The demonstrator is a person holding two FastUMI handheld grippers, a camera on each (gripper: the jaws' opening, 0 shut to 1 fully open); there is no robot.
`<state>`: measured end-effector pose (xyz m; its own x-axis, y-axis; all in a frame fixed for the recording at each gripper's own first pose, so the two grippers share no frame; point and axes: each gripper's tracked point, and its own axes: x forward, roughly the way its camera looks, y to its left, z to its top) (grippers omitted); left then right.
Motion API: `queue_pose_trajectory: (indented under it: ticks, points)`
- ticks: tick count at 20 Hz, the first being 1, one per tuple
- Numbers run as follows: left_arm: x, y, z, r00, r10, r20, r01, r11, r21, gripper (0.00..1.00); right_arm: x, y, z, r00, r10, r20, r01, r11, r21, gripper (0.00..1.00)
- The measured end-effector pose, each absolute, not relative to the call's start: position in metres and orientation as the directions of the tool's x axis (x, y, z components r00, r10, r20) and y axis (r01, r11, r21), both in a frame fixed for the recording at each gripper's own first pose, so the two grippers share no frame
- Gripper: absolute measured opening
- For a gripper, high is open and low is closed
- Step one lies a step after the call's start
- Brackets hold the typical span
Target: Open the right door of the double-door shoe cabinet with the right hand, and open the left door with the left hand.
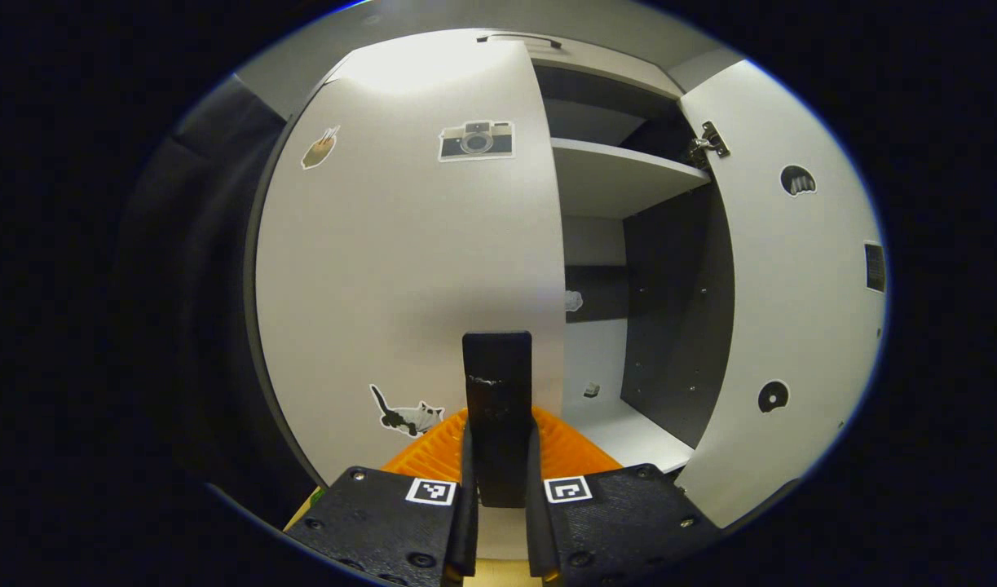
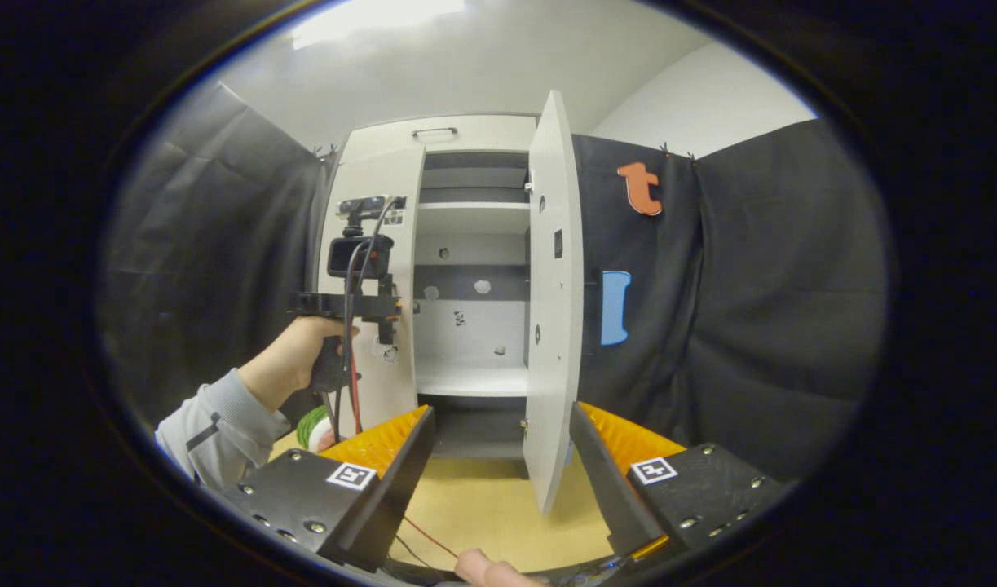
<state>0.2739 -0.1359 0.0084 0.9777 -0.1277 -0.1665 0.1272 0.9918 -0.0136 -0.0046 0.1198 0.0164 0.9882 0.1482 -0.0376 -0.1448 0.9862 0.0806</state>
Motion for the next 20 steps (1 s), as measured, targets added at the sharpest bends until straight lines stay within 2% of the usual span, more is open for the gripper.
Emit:
queue_pose_trajectory:
  ticks: [4,13,19,20]
  points:
    - [0.265,-0.132,0.007,0.974,-0.163,-0.154,0.162,0.987,-0.022,0.25,-0.005,0.134,0.008,0.986,0.154,-0.066,-0.149,0.986,0.078,0.98]
    - [0.245,-0.115,0.007,0.979,-0.161,-0.124,0.160,0.987,-0.015,0.25,0.004,0.163,0.008,0.972,0.226,-0.063,-0.218,0.969,0.115,0.98]
    - [0.231,-0.101,0.005,0.980,-0.156,-0.127,0.155,0.988,-0.020,0.25,0.008,0.169,0.011,0.976,0.212,-0.043,-0.207,0.972,0.112,0.98]
    - [0.230,-0.100,0.007,0.979,-0.163,-0.122,0.160,0.987,-0.029,0.22,0.008,0.168,0.011,0.979,0.201,-0.039,-0.196,0.974,0.110,0.94]
